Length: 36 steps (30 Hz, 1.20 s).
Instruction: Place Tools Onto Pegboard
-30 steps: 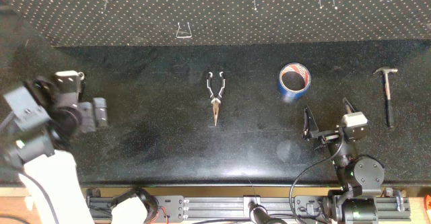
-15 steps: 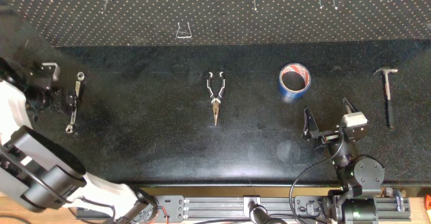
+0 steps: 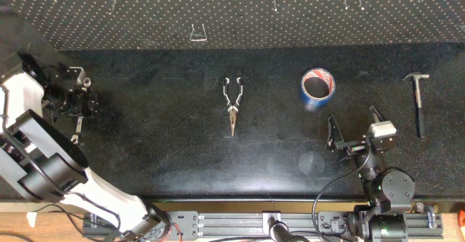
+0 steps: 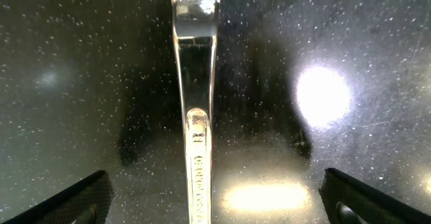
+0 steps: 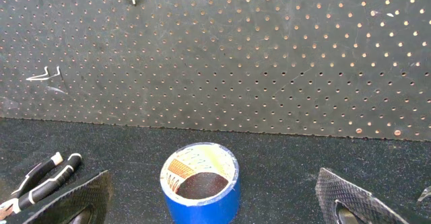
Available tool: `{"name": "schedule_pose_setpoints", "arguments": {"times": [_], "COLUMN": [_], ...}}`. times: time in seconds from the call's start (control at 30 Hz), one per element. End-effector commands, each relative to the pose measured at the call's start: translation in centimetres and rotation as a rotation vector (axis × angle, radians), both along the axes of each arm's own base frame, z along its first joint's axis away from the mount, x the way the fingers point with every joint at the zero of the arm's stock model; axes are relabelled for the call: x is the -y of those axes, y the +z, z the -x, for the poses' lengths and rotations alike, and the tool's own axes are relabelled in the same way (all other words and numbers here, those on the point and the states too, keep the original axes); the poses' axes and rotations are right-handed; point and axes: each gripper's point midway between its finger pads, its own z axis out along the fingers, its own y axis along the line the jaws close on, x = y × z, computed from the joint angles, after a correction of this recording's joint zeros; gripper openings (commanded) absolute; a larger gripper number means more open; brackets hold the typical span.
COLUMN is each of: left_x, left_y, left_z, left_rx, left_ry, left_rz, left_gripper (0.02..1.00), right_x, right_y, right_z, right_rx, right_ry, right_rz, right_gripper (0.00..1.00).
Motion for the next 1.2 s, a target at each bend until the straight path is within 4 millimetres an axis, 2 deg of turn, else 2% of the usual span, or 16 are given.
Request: {"name": "schedule_pose_setpoints", "arguments": {"times": [0.03,0.2,0.27,0.3,0.33,0.47,0.53,0.6,0.63,0.7,0.77,0.9,0.97,1.0,1.07,1.2], "left_x": [-0.4,-0.3,-0.2,-0.1,-0.1,0.3,0.4,-0.5,-0.5,0.2,3.7,13.8,16.3,18.4,18.8,17.0], "left_y": [-1.2,-1.8,-1.8,-1.8,-1.8,-1.7,0.8,6.2,11.4,15.7,19.2,18.8,18.5,18.6,18.5,18.5], "left_z": [0.1,0.2,0.1,0.1,0.1,-0.5,-1.2,-2.9,-3.8,-3.7,-3.5,-4.3,-4.7,-5.4,-7.4,-7.7], "left_rx": [-0.038,-0.048,-0.043,-0.041,-0.041,-0.008,0.040,0.192,0.342,0.472,0.624,0.785,0.858,0.903,0.942,0.943], "left_ry": [0.006,0.006,0.006,0.006,0.006,0.006,0.011,0.076,0.135,0.198,0.202,0.016,0.059,0.057,0.042,0.100], "left_rz": [-0.001,0.009,0.016,0.018,0.018,0.046,0.008,-0.083,-0.136,-0.182,-0.207,-0.168,-0.138,-0.081,-0.085,-0.174], "left_gripper": [0.996,0.967,0.514,0.117,0.027,0.027,0.027,0.029,0.029,0.027,0.029,0.027,0.029,0.027,0.029,0.027], "right_x": [0.0,0.0,0.0,0.0,0.0,0.0,0.0,0.0,0.0,0.0,0.0,0.0,0.0,0.0,0.0,0.0], "right_y": [-0.1,-0.1,-0.1,-0.1,-0.1,-0.1,-0.1,-0.1,-0.1,-0.1,-0.1,-0.1,-0.1,-0.1,-0.1,-0.1], "right_z": [0.0,0.0,0.0,0.0,0.0,0.0,0.0,0.0,0.0,0.0,0.0,0.0,0.0,0.0,0.0,0.0], "right_rx": [-0.004,-0.004,-0.004,-0.004,-0.004,-0.004,-0.004,-0.004,-0.004,-0.004,-0.004,-0.004,-0.004,-0.004,-0.004,-0.004], "right_ry": [0.000,0.000,0.000,0.000,0.000,0.000,0.000,0.000,0.000,0.000,0.000,0.000,0.000,0.000,0.000,0.000], "right_rz": [-0.011,-0.011,-0.011,-0.011,-0.011,-0.011,-0.011,-0.011,-0.011,-0.011,-0.011,-0.011,-0.011,-0.011,-0.011,-0.011], "right_gripper": [0.987,0.987,0.989,0.987,0.987,0.987,0.987,0.987,0.987,0.987,0.987,0.987,0.987,0.987,0.987,0.987]}}
